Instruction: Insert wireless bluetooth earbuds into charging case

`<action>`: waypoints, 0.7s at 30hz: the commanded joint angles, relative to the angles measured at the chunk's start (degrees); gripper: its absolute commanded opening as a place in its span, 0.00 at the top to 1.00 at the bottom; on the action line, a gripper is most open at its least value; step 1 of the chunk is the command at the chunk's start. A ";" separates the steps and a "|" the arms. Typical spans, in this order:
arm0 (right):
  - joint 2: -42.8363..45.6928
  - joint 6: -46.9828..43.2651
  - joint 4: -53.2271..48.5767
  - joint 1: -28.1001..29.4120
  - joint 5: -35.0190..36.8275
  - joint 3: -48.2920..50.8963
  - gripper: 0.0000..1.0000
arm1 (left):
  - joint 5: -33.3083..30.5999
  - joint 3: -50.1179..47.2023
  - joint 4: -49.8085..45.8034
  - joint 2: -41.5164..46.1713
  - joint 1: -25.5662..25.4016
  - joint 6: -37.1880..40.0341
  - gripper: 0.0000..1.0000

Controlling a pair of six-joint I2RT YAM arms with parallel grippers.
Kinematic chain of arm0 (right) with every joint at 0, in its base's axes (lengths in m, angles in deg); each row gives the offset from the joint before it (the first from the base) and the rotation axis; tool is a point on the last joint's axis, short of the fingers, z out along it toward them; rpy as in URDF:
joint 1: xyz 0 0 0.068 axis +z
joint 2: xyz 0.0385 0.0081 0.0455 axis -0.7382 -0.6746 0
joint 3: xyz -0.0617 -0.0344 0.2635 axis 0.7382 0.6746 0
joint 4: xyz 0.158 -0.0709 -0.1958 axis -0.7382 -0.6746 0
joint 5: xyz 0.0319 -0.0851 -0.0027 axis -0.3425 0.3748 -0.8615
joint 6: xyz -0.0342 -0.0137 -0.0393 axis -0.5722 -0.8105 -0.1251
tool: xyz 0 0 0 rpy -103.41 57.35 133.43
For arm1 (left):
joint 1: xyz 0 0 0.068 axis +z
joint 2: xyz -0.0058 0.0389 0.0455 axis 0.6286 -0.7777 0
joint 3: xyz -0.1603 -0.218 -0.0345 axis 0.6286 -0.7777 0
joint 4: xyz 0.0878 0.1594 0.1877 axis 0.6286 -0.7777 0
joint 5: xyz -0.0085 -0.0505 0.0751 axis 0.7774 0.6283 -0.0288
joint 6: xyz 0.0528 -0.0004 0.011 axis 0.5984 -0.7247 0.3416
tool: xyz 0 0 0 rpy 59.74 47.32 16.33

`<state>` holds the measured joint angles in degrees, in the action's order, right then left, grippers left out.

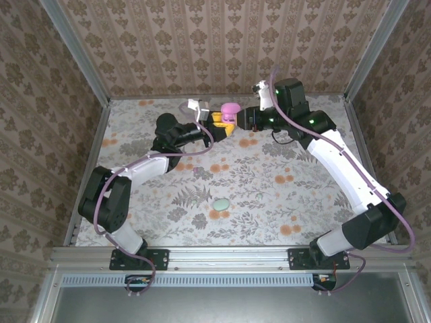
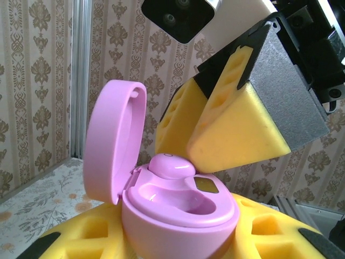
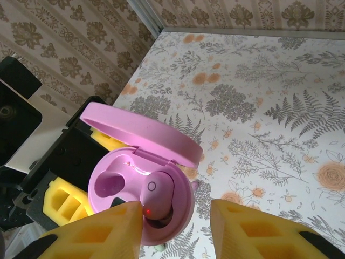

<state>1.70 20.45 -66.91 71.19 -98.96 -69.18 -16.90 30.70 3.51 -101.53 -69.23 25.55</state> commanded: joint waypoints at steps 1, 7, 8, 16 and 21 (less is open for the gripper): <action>-0.93 0.73 -0.55 -0.26 -1.07 -1.77 0.60 | 0.20 0.10 1.08 2.17 0.22 1.49 0.68; 1.11 0.64 1.00 -0.30 -2.37 -0.89 0.59 | -0.27 -0.38 0.99 2.43 0.57 1.59 0.68; 1.73 0.82 1.70 -0.27 -2.77 -0.49 0.58 | -0.62 -0.55 0.81 2.57 0.66 1.43 0.68; 6.93 5.57 9.67 -2.86 2.09 4.93 0.58 | -3.42 -3.42 0.15 4.98 2.94 2.80 0.69; 2.47 12.19 7.44 -6.10 6.60 6.62 0.60 | -5.49 -6.26 -1.27 8.95 6.22 3.69 0.69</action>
<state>7.37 27.79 -59.13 66.32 -96.23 -64.04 -20.15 25.94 1.61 -96.37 -64.86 27.27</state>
